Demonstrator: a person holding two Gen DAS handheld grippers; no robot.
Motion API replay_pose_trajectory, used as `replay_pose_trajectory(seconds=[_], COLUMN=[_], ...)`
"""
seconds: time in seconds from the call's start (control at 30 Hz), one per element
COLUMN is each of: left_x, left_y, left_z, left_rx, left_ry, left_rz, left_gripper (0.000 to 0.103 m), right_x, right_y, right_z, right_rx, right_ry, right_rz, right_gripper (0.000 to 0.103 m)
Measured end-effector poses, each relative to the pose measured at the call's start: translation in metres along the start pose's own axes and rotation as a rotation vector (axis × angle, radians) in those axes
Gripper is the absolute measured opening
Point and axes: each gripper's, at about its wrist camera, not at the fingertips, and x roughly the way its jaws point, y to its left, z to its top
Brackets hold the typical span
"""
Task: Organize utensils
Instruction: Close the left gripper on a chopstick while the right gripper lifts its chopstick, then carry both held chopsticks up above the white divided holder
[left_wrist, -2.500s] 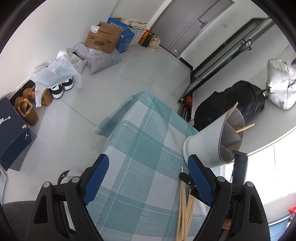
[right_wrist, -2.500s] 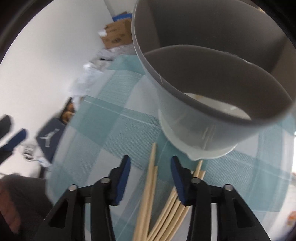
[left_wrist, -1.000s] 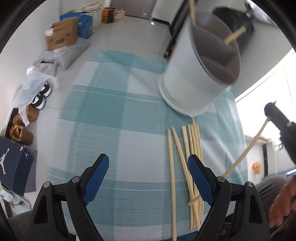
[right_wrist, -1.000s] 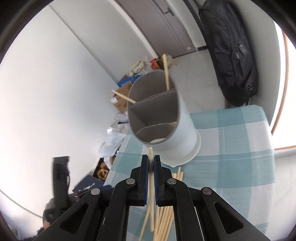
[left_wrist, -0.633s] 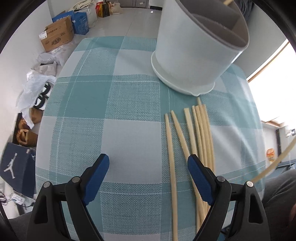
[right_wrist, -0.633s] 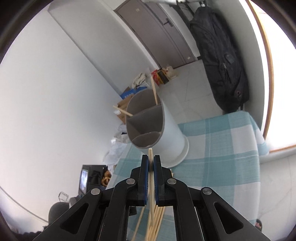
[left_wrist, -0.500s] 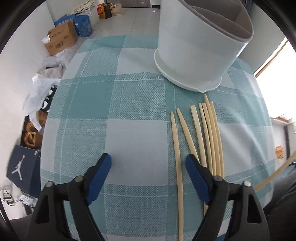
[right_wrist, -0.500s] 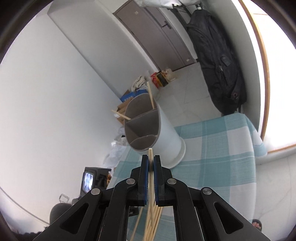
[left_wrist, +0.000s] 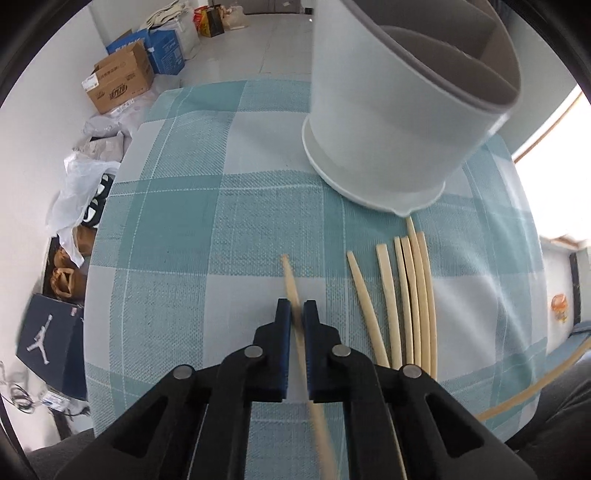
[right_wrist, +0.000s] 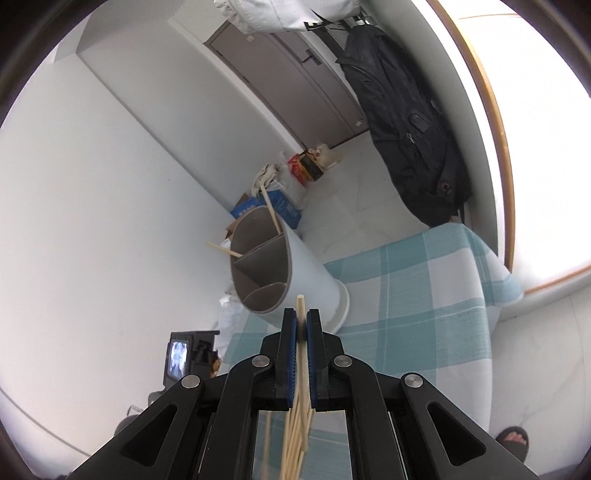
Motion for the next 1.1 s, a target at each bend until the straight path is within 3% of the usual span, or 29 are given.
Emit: replay_pose_trajectory(seconds=[0.2,0.33,0.57,0.8,1.1], left_x=[-0.008,-0.036,-0.081,-0.102,-0.122], left_y=[0.008,0.01,-0.002,-0.009,-0.008], left_z=[0.003,0.0,-0.009,-0.011,-0.005], left_rx=[-0.07,-0.106,-0.047,0.023,0.041], left_ry=[-0.083,-0.214,-0.399,-0.452,-0.471], left_rz=[-0.055,-0.095,-0.124,-0.135,-0.179], left_gripper=[0.001,0.001,0.001,0.001,0.001], right_x=[0.0,0.003,0.006,0.013,0.013], right_y=[0.005,0.007,0.021,0.042,0.069], right_z=[-0.003,-0.004,-0.009,-0.017,-0.008], right_rx=[-0.026,-0.038,-0.092,-0.163,-0.225], right_ry=[-0.005,-0.006,-0.014,-0.02,-0.051], right_rz=[-0.013,-0.01,0.003,-0.017,-0.001], right_gripper=[0.005,0.005,0.005,0.005,0.005])
